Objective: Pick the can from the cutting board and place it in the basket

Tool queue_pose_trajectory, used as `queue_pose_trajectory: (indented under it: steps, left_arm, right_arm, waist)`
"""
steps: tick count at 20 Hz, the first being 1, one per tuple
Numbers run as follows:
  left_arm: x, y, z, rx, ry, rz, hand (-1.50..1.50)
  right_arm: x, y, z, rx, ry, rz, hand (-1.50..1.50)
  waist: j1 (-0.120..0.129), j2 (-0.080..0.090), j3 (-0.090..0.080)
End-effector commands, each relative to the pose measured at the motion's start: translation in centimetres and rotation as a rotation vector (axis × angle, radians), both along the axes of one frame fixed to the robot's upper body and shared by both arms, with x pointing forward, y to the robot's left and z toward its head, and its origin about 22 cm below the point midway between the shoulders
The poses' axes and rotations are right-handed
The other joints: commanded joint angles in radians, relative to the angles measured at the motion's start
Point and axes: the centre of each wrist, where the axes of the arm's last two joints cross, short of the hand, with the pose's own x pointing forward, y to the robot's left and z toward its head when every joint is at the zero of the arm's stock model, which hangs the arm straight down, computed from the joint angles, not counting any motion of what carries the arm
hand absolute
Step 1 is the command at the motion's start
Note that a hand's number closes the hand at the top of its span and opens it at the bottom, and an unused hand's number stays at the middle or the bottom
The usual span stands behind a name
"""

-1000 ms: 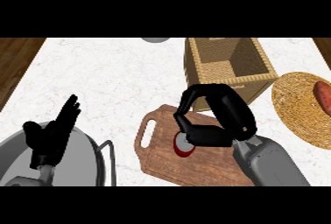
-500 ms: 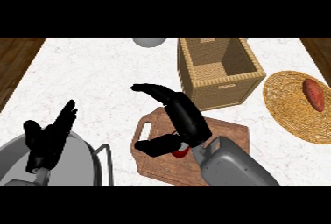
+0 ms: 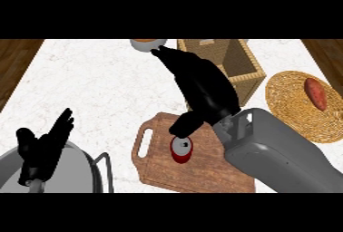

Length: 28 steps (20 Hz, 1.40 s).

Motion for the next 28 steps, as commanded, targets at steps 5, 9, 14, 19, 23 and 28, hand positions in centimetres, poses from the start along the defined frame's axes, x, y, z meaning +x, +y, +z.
queue_pose_trajectory:
  steps: [5,9,14,19,23,28]
  left_arm:
    - [-4.2,-0.5,-4.9,-0.048,0.228,0.030,0.00]
    - [-3.4,0.4,-3.8,-0.034,0.211,0.031,0.00]
    - [-3.8,1.1,-4.4,-0.024,0.227,0.048,0.00]
    - [-3.5,-0.7,-4.2,-0.040,0.203,0.029,0.00]
    - [-3.9,-0.3,-4.8,-0.040,0.218,0.021,0.00]
    - [-3.7,-0.3,-4.3,-0.037,0.205,0.000,0.00]
  right_arm:
    - [-1.0,-0.4,6.2,-0.336,0.182,-0.001,-1.50]
    - [-1.1,-1.2,8.7,-0.406,0.253,-0.002,-1.50]
    - [-2.1,-1.6,9.7,-0.456,0.281,0.021,-1.50]
    - [-2.7,-1.3,9.8,-0.416,0.321,0.029,-1.50]
    - [-3.1,-2.2,8.9,-0.381,0.328,0.031,-1.50]
    - [-3.0,-1.5,5.9,-0.359,0.336,0.017,-1.50]
  waist:
    - [0.003,0.021,-0.020]
    - [0.007,0.025,-0.017]
    - [-0.003,0.024,-0.018]
    - [0.013,0.028,-0.016]
    - [0.013,0.032,-0.015]
    - [0.035,0.039,-0.014]
